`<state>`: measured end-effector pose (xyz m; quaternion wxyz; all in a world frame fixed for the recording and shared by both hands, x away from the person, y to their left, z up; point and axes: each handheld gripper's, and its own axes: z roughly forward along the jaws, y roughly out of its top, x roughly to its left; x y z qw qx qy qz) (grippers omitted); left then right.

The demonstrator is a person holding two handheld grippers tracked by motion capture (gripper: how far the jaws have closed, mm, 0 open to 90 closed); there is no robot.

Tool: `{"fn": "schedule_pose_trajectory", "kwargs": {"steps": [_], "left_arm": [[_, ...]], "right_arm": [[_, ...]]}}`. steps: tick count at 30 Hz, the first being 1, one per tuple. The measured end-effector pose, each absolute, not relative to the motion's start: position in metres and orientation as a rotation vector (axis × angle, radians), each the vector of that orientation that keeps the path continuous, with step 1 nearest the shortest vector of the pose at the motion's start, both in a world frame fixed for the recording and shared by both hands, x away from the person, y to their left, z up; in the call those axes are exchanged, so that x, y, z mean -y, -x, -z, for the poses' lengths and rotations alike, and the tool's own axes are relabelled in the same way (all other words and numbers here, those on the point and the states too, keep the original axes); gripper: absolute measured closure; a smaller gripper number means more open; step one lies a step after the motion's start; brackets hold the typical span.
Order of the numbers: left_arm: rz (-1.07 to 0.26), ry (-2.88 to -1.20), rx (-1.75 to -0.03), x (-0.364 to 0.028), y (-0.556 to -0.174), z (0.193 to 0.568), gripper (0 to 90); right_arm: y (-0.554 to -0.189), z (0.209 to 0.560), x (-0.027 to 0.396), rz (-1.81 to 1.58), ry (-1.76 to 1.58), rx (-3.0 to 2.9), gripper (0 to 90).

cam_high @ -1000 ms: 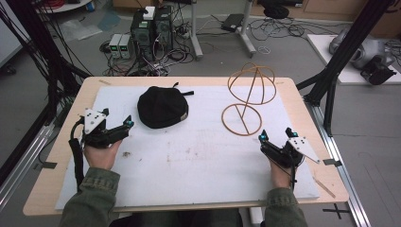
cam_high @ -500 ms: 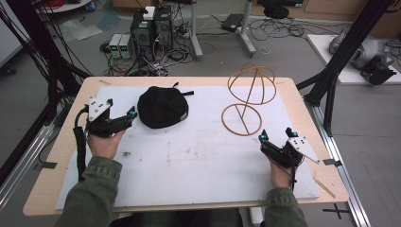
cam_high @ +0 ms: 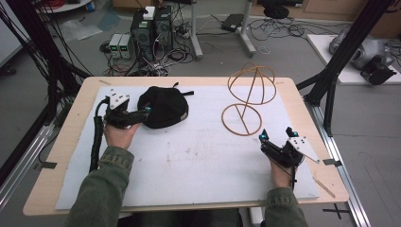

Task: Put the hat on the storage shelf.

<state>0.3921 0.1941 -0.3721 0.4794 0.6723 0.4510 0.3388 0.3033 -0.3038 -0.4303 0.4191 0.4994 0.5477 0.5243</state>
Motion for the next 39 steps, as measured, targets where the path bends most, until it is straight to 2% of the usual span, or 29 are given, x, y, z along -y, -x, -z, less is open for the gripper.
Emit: {"fn": "schedule_pose_trajectory", "kwargs": {"steps": [15, 27, 29, 35, 39], "left_arm": [[-0.768, -1.756, -1.143, -0.161, -0.428, 0.383, 17.9], [-0.73, -1.799, -1.233, -0.16, -0.445, 0.407, 23.6], [-0.737, -1.806, -1.231, -0.159, -0.445, 0.408, 27.7], [-0.772, -1.818, -1.171, -0.153, -0.442, 0.408, 51.3], [-0.742, -1.812, -1.182, -0.153, -0.444, 0.41, 58.7]], "right_arm": [[-0.306, 0.431, 0.305, -1.305, -1.248, -1.375, 7.7], [-0.308, 0.432, 0.304, -1.31, -1.257, -1.382, 7.7], [-0.309, 0.432, 0.304, -1.307, -1.255, -1.387, 7.7], [-0.309, 0.432, 0.303, -1.319, -1.263, -1.389, 7.7], [-0.309, 0.433, 0.303, -1.319, -1.254, -1.392, 7.7]]}}
